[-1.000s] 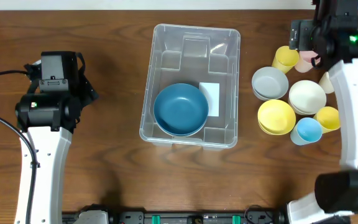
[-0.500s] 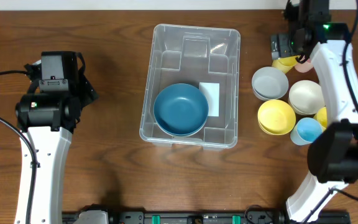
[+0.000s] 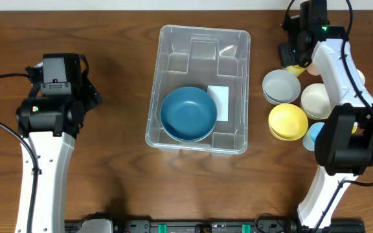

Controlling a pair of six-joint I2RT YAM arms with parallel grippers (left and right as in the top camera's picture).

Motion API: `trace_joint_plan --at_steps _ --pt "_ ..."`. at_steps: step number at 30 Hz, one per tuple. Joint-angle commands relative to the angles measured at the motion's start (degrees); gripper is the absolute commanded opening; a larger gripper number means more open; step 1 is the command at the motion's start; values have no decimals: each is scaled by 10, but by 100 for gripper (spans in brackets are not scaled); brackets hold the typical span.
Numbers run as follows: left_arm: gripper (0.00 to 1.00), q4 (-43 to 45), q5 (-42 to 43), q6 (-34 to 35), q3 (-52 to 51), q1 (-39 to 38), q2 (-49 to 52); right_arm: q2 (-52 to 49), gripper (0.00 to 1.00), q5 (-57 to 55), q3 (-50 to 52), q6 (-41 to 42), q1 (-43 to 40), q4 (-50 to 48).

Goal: Pack container
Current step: 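Move the right gripper over the yellow cup at the back, then lower the right gripper and grasp the yellow cup's rim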

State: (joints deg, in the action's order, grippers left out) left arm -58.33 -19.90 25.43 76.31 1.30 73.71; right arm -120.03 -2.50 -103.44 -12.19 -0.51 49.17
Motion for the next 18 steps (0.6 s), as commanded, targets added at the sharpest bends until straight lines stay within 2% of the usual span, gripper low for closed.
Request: trace_joint_plan --at_steps 1,8,12,18 --pt "98 -2 -12 -3 1 2 -4 -23 50 3 -7 -4 4 -1" --pt "98 -2 -12 -3 1 2 -4 -38 49 -7 -6 -3 3 -3" --pt "98 -2 -12 -3 1 2 -4 -38 40 -7 -6 -3 2 -3" --pt "98 -2 -12 -3 1 2 -4 -38 42 -23 7 -3 0 -7"
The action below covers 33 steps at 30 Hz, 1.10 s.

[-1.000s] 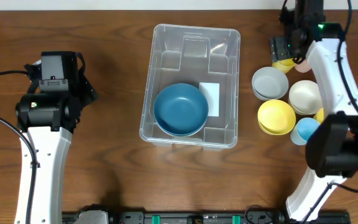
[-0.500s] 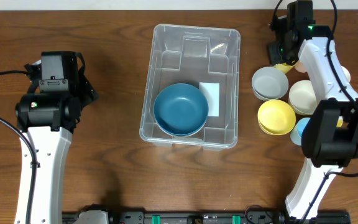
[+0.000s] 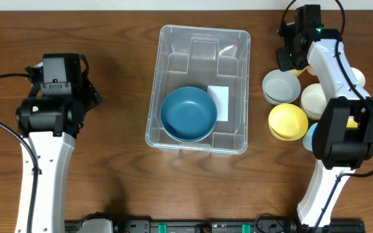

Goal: Pack container
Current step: 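Lower the right gripper and grasp the yellow cup's rim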

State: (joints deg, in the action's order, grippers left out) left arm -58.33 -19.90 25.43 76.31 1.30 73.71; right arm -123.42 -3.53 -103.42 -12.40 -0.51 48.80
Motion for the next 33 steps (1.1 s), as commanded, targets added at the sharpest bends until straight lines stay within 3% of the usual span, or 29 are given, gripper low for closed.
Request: trace_joint_plan --at_steps 1,16,27,33 --pt "98 -2 -12 -3 1 2 -4 -5 42 -12 12 -1 0 -10" --pt "98 -2 -12 -3 1 2 -4 -5 37 -34 50 -1 0 -49" --pt "98 -2 -12 -3 1 2 -4 -5 1 -36 57 6 1 -77" --pt "98 -2 -12 -3 1 2 -4 -4 1 -38 54 10 2 -83"
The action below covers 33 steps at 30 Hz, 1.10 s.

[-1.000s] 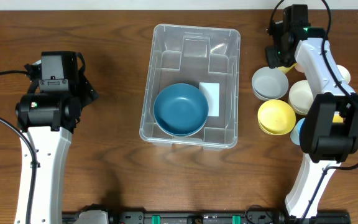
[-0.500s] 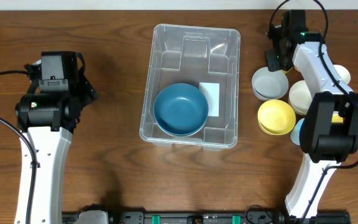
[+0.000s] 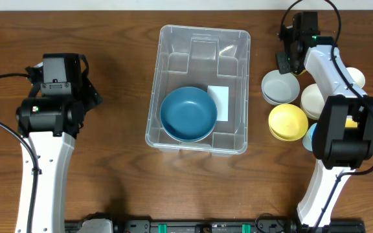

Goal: Pack container
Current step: 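Lower the right gripper and grasp the yellow cup's rim, then lift the yellow cup and carry it into the container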

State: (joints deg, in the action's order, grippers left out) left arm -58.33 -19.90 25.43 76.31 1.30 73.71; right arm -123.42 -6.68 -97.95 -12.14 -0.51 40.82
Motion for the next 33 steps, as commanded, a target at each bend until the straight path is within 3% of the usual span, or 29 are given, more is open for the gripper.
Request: trace_joint_plan --at_steps 1,8,15,20,25,33 --pt "98 -2 -12 -3 1 2 -4 -4 1 -6 -3 7 3 -2" --pt "98 -2 -12 -3 1 2 -4 6 1 -6 -110 10 29 90" --pt "98 -2 -12 -3 1 2 -4 6 1 0 -392 73 96 289" --pt "98 -2 -12 -3 1 2 -4 6 1 1 -521 116 161 372" --pt "98 -2 -12 -3 1 2 -4 5 1 1 -526 148 232 387" --pt "98 -2 -12 -3 1 2 -4 4 1 -9 -395 176 306 315"
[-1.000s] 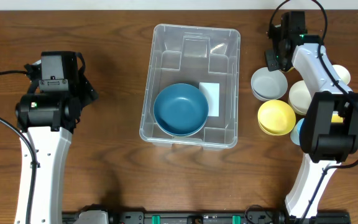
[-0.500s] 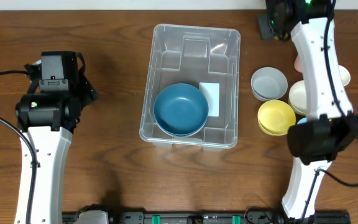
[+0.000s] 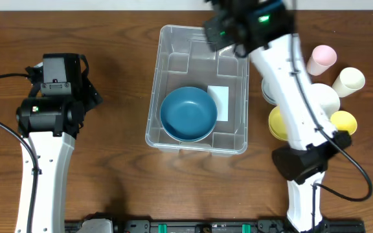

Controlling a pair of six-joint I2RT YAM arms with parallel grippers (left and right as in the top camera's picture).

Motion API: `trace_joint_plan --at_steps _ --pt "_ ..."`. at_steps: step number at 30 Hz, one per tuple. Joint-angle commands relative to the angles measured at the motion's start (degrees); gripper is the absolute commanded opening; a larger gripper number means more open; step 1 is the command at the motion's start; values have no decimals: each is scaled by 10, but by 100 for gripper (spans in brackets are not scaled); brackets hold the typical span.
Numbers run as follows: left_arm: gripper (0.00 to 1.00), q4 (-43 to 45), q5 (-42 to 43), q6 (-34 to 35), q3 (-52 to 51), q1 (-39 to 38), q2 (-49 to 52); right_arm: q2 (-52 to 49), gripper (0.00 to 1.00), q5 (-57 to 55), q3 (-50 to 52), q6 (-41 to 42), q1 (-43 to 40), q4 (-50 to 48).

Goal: Pack container
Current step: 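Lift the yellow cup and carry it into the container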

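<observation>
The clear plastic container [image 3: 167, 77] stands mid-table with a blue bowl [image 3: 188, 114] and a white card [image 3: 219, 101] inside. My right gripper [image 3: 217, 30] hangs over the container's far right corner. Its fingers are dark and blurred, and whether they hold anything cannot be told. To the right wait a pink cup [image 3: 321, 58], a cream cup [image 3: 349, 79], a cream bowl [image 3: 326, 98], a yellow bowl [image 3: 278, 123] and a yellow cup [image 3: 342, 121]. A grey bowl [image 3: 265, 90] peeks out from behind the right arm. My left gripper [image 3: 60, 72] rests at the left, its fingers hidden under the wrist.
The right arm [image 3: 290, 84] stretches from the front edge diagonally across the dishes on the right, covering some of them. The left arm [image 3: 41, 149] lies along the left side of the brown wooden table [image 3: 109, 181].
My right gripper was at the far rim of the grey bowl, right of the container. It is now over the container's far right corner. The pink and cream cups have come into view.
The right gripper hovered near the far right dishes, then stood by the grey bowl's far rim at the two later moments. Now it is above the container. The left arm, the blue bowl and the card have stayed put throughout.
</observation>
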State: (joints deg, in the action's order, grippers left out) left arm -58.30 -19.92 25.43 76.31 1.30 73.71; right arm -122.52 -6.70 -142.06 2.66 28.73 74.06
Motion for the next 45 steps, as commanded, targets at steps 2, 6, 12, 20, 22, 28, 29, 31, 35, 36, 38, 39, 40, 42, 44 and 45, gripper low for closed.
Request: trace_joint_plan --at_steps 2,6,12,20,22,28,29,31,35,36,38,39,40,42,44,45 --pt "98 -2 -12 -3 1 2 -4 -5 1 -17 89 38 17 -45" --pt "98 -2 -12 -3 1 2 -4 -5 1 2 159 46 16 -90" --pt "98 -2 -12 -3 1 2 -4 -5 1 14 243 54 16 -167" --pt "98 -2 -12 -3 1 2 -4 -5 1 14 322 54 16 -282" --pt "98 -2 -12 -3 1 2 -4 -5 1 14 337 55 17 -298" --pt "98 -2 -12 -3 1 2 -4 -5 1 23 378 61 16 -345" --pt "98 -2 -12 -3 1 2 -4 -5 1 22 383 61 16 -351" --pt "98 -2 -12 -3 1 2 -4 -5 1 22 390 61 16 -362" --pt "98 -2 -12 -3 1 2 -4 -5 1 23 395 61 16 -372" --pt "98 -2 -11 -3 1 2 -4 -5 1 23 395 61 16 -372" --pt "98 -2 -12 -3 1 2 -4 -5 1 23 395 62 16 -370" --pt "98 -2 -12 -3 1 2 -4 -5 1 23 395 62 16 -367" --pt "98 -2 -12 -3 1 2 -4 -5 1 22 395 63 16 -364" --pt "98 -2 -12 -3 1 2 -4 -5 2 23 398 63 16 -363" --pt "98 -2 -12 -3 1 2 -4 -5 2 23 402 63 16 -364" --pt "98 -2 -12 -3 1 2 -4 -5 2 23 402 63 15 -363"
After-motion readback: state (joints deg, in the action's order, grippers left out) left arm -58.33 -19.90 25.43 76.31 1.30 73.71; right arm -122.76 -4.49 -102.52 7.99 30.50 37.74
